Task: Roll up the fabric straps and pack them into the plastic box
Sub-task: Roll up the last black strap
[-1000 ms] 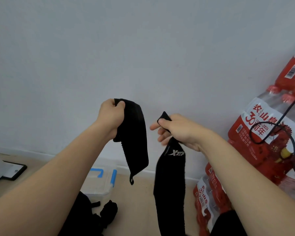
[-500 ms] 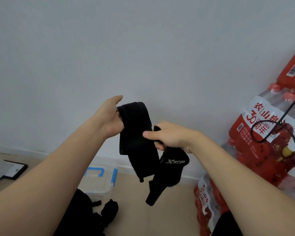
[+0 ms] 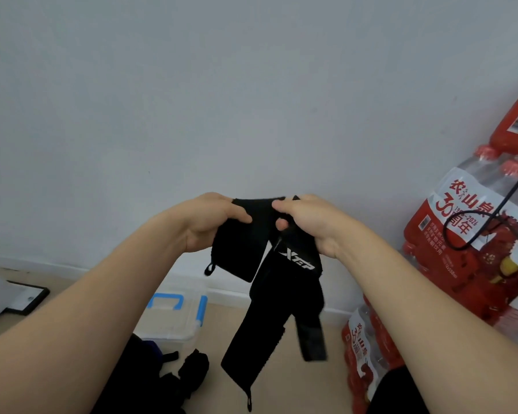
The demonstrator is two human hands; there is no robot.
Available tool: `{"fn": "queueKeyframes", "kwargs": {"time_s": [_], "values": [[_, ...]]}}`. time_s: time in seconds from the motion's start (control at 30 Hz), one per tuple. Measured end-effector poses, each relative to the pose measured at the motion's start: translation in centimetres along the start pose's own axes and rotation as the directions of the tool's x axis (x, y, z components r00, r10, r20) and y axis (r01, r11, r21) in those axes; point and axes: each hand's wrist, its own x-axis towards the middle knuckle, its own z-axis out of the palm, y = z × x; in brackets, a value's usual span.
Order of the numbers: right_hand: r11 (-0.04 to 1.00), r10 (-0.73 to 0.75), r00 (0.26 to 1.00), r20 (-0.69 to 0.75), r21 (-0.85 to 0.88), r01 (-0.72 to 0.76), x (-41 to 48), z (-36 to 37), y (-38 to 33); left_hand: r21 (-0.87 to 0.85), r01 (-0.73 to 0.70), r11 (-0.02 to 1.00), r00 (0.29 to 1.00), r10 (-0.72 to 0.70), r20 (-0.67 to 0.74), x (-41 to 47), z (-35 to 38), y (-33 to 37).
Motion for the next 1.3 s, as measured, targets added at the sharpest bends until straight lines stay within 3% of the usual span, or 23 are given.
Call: {"fn": "queueKeyframes", "kwargs": {"time_s": [0.13, 0.2, 0.3, 0.37, 0.5, 0.67, 0.77, 1.03, 1.17, 1.3], "values": [[0.962, 0.126, 0.991, -0.046, -0.239, -0.134, -0.7, -0.6, -0.4, -0.081, -0.097, 0.992, 0.990, 0.087, -0.114, 0.5, 0.5, -0.3], [0.977, 0.146, 0.989, 0.032, -0.164, -0.139, -1.2, -0.9, -0.9, -0.114, -0.118, 0.986, 0.989, 0.106, -0.104, 0.5, 0.6, -0.3], [0.986, 0.114, 0.958, 0.262, 0.085, -0.140, -2.6, -0.8, -1.8, -0.153, -0.118, 0.981, 0.991, 0.108, -0.077, 0.6, 0.8, -0.4], [0.985, 0.052, 0.949, 0.311, 0.141, -0.100, -2.9, -0.5, -1.6, -0.182, -0.120, 0.976, 0.992, 0.110, -0.066, 0.5, 0.8, -0.4], [0.998, -0.056, 0.977, 0.204, 0.024, 0.052, -2.5, -0.3, -1.0, -0.153, -0.119, 0.981, 0.990, 0.106, -0.090, 0.3, 0.4, -0.3], [0.995, -0.094, 0.987, 0.131, 0.029, 0.091, -2.7, -0.9, -0.8, -0.147, -0.146, 0.978, 0.981, 0.123, -0.151, 0.2, 0.7, -0.2], [0.979, -0.170, 0.982, 0.079, -0.104, 0.178, -2.9, -1.2, -1.0, -0.126, -0.166, 0.978, 0.975, 0.144, -0.166, 0.0, 0.9, -0.1], [0.874, -0.335, 0.937, 0.103, -0.338, 0.349, -2.5, -1.1, -0.7, -0.156, -0.268, 0.951, 0.963, 0.260, -0.069, 0.1, 2.0, -0.3], [0.875, -0.409, 0.913, -0.016, -0.291, 0.387, -1.5, -0.6, -0.3, -0.133, -0.282, 0.950, 0.959, 0.282, -0.015, 0.2, 2.0, -0.3], [0.914, -0.376, 0.922, -0.095, -0.205, 0.351, -0.8, -0.1, -0.1, -0.043, -0.288, 0.957, 0.957, 0.289, 0.012, -0.1, 1.8, -0.2]]}}
